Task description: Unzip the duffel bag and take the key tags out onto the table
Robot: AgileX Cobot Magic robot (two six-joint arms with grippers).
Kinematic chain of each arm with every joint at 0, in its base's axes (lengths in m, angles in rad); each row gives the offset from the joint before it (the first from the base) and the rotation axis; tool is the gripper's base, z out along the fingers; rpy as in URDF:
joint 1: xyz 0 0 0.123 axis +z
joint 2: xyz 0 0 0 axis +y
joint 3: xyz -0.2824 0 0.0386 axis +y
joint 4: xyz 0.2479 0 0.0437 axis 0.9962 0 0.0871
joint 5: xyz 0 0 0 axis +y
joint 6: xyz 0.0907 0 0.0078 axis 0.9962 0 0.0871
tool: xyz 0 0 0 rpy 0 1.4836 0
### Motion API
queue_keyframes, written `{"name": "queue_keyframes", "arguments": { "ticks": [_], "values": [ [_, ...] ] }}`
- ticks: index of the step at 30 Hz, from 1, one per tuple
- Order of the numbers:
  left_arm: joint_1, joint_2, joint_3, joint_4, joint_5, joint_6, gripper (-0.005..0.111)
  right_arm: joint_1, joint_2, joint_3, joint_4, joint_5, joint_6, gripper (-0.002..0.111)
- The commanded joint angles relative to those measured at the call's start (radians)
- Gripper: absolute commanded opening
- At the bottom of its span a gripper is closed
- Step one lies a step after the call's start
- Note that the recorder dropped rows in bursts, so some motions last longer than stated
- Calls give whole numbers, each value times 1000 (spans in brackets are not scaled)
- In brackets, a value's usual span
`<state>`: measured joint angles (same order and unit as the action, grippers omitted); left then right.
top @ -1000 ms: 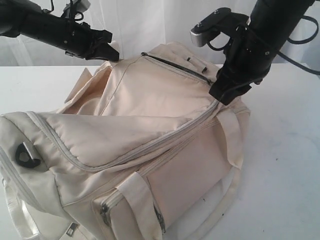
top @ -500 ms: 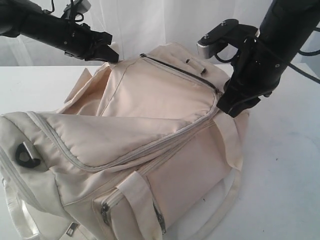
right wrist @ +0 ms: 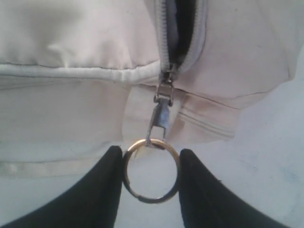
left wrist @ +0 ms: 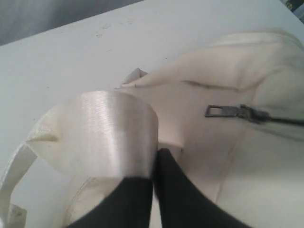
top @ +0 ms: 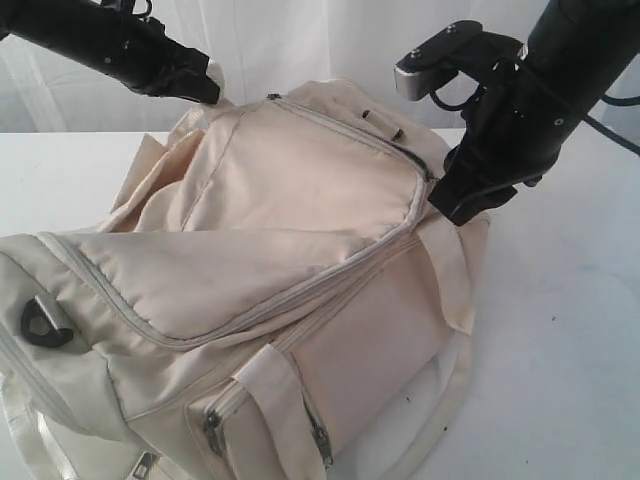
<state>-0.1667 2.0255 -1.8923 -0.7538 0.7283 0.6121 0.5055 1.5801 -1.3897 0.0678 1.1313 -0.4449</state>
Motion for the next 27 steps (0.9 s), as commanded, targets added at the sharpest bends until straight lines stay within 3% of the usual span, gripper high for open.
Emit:
{"name": "queue_keyframes", "arguments": {
  "ticks": [1, 5, 9, 12, 17, 23, 27],
  "values": [
    [15, -34, -6, 8, 49, 50, 34, -9, -12, 7, 10, 13, 1, 0],
    [15, -44, -6, -15, 84, 96, 64, -9, -12, 7, 15, 15, 1, 0],
    [13, -78, -6, -187, 257, 427, 64, -9, -12, 11, 42, 20, -3, 0],
    [-19, -113, -6, -195, 377, 624, 57, -9, -12, 20, 44, 14, -5, 0],
    [-146, -134, -6, -104, 311, 722, 46, -9, -10, 20, 57, 12, -5, 0],
    [-382, -123, -6, 208, 84, 807, 63, -9, -10, 20, 57, 14, -5, 0],
    [-467, -101, -6, 294, -44, 800, 67, -9, -10, 38, 57, 14, -5, 0]
  ]
}}
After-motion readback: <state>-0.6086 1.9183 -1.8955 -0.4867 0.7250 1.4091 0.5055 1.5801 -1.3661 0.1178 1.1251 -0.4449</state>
